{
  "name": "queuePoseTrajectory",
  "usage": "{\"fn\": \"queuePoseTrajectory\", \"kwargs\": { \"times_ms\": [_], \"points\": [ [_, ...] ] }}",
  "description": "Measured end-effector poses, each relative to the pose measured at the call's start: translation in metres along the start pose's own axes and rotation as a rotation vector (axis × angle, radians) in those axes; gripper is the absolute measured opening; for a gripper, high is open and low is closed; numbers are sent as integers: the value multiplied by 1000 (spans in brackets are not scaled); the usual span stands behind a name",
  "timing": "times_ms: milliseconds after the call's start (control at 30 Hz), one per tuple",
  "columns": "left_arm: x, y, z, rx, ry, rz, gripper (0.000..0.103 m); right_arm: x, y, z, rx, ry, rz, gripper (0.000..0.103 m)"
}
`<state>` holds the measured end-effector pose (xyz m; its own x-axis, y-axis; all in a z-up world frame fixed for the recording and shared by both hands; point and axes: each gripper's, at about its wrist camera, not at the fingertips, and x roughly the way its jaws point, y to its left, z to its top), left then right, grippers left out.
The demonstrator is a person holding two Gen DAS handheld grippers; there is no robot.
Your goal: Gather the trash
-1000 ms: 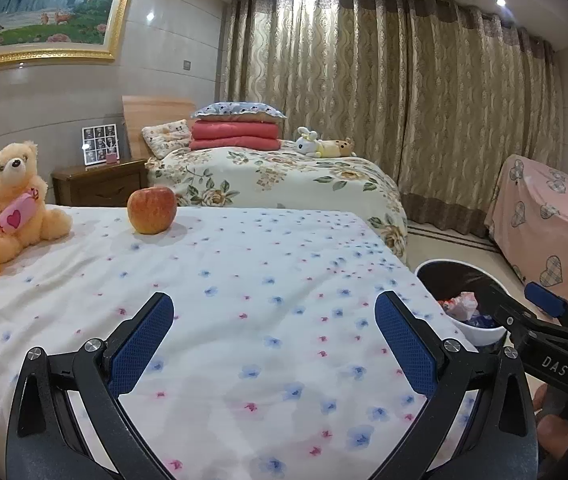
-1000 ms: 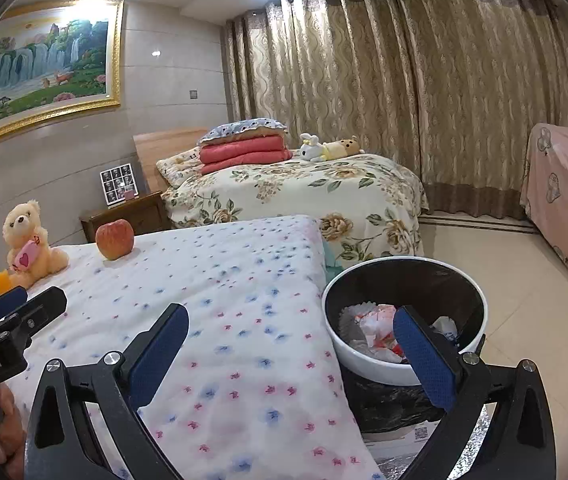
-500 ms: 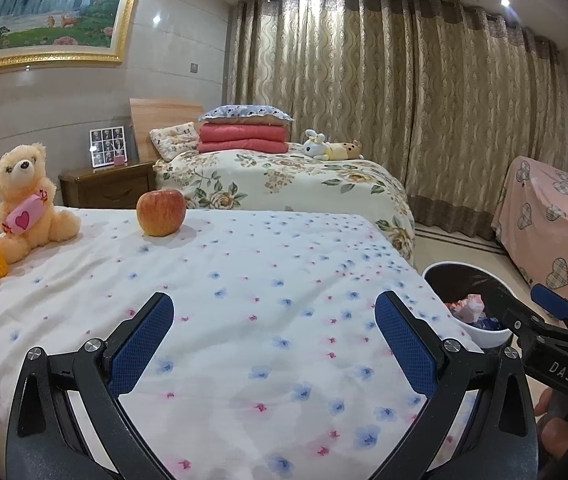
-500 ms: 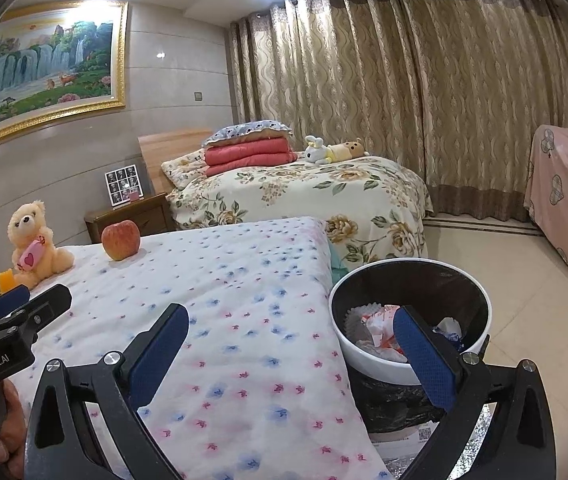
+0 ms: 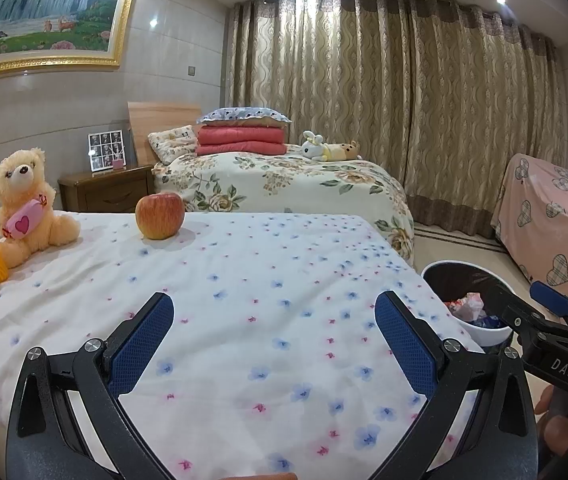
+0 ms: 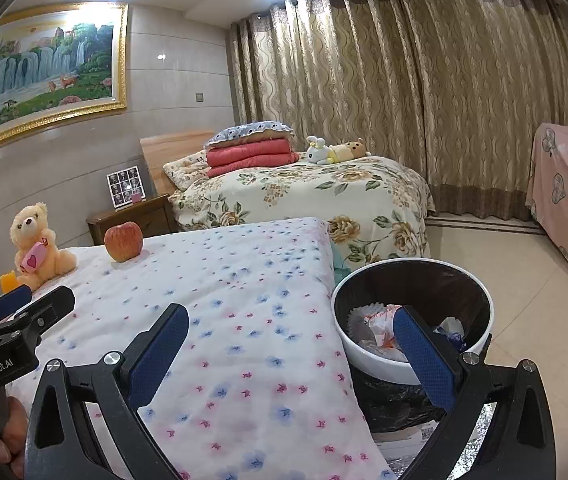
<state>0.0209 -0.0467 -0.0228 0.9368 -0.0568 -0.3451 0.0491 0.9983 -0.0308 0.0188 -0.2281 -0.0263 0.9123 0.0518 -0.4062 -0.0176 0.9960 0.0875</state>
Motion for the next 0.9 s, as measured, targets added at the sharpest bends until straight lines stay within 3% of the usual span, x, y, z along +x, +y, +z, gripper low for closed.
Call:
{"fn": "queuePoseTrajectory", "kwargs": {
  "times_ms": [900],
  "points": [
    [-1, -3, -1, 4, 8, -9, 103, -1, -2, 1, 12, 0, 3, 103]
  ]
}}
